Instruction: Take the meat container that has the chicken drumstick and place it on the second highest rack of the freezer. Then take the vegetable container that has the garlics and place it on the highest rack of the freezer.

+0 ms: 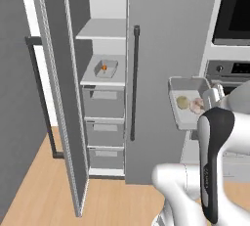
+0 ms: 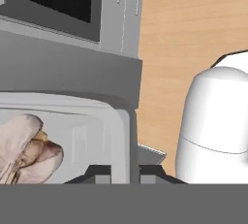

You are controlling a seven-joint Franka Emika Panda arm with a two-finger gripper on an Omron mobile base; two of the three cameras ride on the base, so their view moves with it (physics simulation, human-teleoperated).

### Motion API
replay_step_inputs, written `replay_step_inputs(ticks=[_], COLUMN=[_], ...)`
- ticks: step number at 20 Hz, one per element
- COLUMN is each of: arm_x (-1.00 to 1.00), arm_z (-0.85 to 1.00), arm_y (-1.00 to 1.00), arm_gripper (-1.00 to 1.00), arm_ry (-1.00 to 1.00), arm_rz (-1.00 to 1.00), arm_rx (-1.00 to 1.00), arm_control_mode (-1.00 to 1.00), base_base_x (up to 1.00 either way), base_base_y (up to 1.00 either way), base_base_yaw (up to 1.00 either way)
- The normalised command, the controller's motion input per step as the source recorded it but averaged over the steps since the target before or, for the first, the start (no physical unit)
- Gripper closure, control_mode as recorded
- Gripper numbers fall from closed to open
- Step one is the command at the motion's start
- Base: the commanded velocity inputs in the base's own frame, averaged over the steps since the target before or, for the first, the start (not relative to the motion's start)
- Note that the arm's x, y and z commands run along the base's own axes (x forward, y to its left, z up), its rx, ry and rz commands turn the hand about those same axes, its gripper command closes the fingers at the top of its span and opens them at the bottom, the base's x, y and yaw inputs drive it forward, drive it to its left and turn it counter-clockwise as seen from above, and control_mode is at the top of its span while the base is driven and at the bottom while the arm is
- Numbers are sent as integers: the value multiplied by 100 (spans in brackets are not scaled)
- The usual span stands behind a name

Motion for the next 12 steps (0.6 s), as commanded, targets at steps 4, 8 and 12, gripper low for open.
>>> replay_step_inputs(ticks=[4, 8, 12], arm_x=[0, 0, 0], arm_z=[0, 0, 0], arm_y=[0, 0, 0], arm_gripper=[100, 100, 100], arm_ry=[0, 0, 0], arm_rz=[0, 0, 0], arm_rx=[0, 0, 0], arm_control_mode=[100, 100, 100], base_base_x=[36, 50, 72], base_base_y=[0, 25, 7], base_base_yaw=[20, 24, 30])
